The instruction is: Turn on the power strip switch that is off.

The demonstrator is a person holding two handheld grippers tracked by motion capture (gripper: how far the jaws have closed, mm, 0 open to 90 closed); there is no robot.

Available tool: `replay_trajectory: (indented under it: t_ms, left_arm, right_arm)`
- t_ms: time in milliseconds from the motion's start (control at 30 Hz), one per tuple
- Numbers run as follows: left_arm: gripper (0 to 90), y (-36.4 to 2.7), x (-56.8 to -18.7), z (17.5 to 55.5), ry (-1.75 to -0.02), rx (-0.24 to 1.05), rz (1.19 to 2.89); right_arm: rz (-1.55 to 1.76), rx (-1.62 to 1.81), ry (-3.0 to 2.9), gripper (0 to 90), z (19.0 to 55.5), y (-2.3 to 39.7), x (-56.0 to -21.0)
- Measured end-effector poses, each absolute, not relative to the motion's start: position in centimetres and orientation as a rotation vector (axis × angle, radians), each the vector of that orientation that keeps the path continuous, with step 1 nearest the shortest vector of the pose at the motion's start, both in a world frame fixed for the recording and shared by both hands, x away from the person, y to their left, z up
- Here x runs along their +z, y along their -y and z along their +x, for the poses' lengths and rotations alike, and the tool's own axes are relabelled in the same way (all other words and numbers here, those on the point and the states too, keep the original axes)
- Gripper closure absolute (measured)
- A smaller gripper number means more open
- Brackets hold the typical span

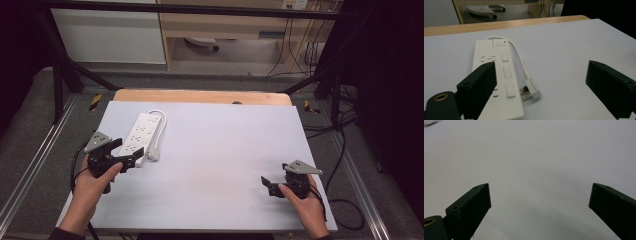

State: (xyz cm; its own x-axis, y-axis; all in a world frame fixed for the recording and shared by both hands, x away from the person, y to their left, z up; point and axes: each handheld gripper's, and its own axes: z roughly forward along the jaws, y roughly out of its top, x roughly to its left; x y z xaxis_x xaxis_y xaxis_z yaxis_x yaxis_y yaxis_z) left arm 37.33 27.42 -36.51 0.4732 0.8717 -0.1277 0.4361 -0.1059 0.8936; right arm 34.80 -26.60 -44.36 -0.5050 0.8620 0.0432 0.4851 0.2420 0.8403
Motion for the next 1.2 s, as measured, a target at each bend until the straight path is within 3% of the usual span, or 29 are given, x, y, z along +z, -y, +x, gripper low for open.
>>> replay_trajectory:
  t_ms: [667, 1200]
  left_arm:
    - [10.9, -26.7, -33.9, 39.4, -1.088, 0.597, 1.753]
    - [10.8, -27.2, -34.0, 41.9, -1.118, 0.586, 1.741]
  right_arm:
    - [1.221, 1.179, -2.089, 5.0, 34.6, 26.4, -44.2]
    - [1.208, 1.188, -2.101, 3.9, 34.8, 26.2, -44.2]
